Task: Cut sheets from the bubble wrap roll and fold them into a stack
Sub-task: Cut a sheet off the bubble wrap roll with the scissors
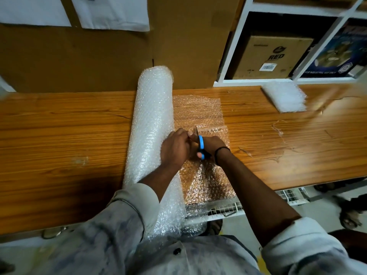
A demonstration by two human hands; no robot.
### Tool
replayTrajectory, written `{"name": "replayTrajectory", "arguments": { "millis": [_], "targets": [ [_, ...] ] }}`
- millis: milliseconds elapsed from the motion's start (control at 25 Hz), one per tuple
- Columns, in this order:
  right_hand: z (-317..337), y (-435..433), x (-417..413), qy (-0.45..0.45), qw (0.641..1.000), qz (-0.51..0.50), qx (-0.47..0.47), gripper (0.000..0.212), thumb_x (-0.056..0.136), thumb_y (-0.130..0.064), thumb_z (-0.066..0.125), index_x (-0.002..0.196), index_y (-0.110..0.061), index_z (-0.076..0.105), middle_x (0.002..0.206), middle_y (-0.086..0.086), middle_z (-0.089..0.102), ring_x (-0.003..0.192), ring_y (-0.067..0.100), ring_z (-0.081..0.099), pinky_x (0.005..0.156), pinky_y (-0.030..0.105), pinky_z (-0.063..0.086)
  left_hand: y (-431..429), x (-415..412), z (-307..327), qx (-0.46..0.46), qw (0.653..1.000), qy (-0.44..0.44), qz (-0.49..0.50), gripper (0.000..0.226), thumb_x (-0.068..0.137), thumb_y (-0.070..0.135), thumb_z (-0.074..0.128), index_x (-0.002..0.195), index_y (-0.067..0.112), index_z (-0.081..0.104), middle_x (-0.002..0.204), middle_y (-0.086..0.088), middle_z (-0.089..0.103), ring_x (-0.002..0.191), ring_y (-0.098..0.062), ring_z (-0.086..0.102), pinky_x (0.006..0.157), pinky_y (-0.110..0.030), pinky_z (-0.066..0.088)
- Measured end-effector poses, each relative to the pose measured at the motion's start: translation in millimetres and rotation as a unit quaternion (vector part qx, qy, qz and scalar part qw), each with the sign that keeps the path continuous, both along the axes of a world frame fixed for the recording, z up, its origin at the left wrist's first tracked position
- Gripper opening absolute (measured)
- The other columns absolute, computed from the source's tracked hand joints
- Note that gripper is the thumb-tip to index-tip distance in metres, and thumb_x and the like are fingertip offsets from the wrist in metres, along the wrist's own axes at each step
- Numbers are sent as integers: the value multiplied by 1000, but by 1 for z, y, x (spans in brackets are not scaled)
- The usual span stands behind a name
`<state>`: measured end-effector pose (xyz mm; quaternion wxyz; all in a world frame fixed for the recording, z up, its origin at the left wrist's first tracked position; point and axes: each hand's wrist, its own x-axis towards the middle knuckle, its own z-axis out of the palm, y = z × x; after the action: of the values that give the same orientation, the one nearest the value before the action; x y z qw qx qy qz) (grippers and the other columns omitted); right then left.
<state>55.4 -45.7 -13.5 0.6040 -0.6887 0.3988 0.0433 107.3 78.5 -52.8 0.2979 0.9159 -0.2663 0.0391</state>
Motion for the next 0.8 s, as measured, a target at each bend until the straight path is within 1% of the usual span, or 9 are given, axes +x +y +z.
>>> {"name": "replayTrajectory", "arguments": {
  "millis": [120, 240, 320, 400, 480, 600, 680, 760, 800],
  "targets": [
    [2, -9, -1, 27, 999, 14, -24, 48, 79, -46, 88, 83, -2, 68, 55, 4, 63, 37, 10, 58, 40, 18, 45, -1, 1, -4, 12, 1000, -12, -2, 20, 92, 14, 60, 109, 20, 70, 110, 2, 66, 98, -22, 60, 72, -30, 40],
    [-2, -16, -7, 50, 999, 16, -12, 31, 88, -27, 82, 80, -1, 67, 44, 3, 58, 33, 11, 54, 33, 16, 38, -8, 7, -1, -23, 999, 40, 8, 18, 89, 12, 67, 102, 22, 73, 109, 3, 68, 97, -21, 63, 75, -31, 49],
    [-4, -17, -12, 67, 995, 35, 62, 29, 96, -29, 72, 81, -5, 68, 49, 5, 62, 39, 11, 55, 32, 16, 36, -20, 23, 7, -22, 997, 67, 7, 23, 87, 3, 68, 101, 20, 74, 111, -2, 69, 96, -23, 66, 81, -34, 55],
    [-6, -18, -15, 86, 989, 64, 102, 31, 100, -34, 67, 82, -8, 69, 55, 4, 66, 44, 9, 58, 37, 15, 43, -29, 41, 16, 12, 998, 57, 3, 30, 87, -3, 66, 105, 19, 74, 112, -5, 69, 98, -25, 68, 84, -38, 57],
    [-4, -20, -19, 83, 990, 66, 98, 32, 97, -35, 72, 87, -5, 73, 59, 6, 69, 45, 9, 62, 40, 15, 47, -33, 55, 18, 52, 998, 34, -15, 27, 90, 2, 68, 109, 19, 76, 113, -6, 69, 101, -26, 67, 83, -37, 56],
    [-9, -27, -21, 54, 995, 78, 10, 44, 88, -37, 81, 90, 7, 77, 68, 16, 73, 38, 13, 58, 39, 22, 46, -34, 60, 13, 80, 996, 19, -38, 8, 92, 21, 74, 99, 23, 77, 108, -2, 69, 97, -24, 65, 74, -31, 49],
    [-15, -28, -23, 41, 994, 105, 4, 42, 86, -38, 82, 80, 3, 79, 74, 19, 74, 42, 18, 54, 38, 24, 42, -34, 62, 8, 58, 998, 18, -25, 1, 91, 25, 76, 92, 25, 76, 104, 0, 68, 93, -21, 64, 71, -28, 41],
    [-19, -27, -26, 12, 993, 99, 63, 39, 85, -36, 83, 61, -5, 77, 70, 20, 70, 51, 24, 51, 35, 21, 37, -36, 62, 4, 45, 999, 13, -20, 2, 92, 25, 75, 91, 24, 76, 104, 0, 68, 93, -20, 63, 71, -27, 38],
    [-20, -26, -27, 4, 992, 92, 82, 41, 84, -37, 83, 58, -6, 76, 68, 19, 69, 54, 25, 51, 35, 21, 36, -36, 62, 2, 42, 999, 12, -20, 3, 93, 24, 74, 91, 23, 75, 104, 0, 67, 93, -21, 63, 72, -28, 38]
  ]
}}
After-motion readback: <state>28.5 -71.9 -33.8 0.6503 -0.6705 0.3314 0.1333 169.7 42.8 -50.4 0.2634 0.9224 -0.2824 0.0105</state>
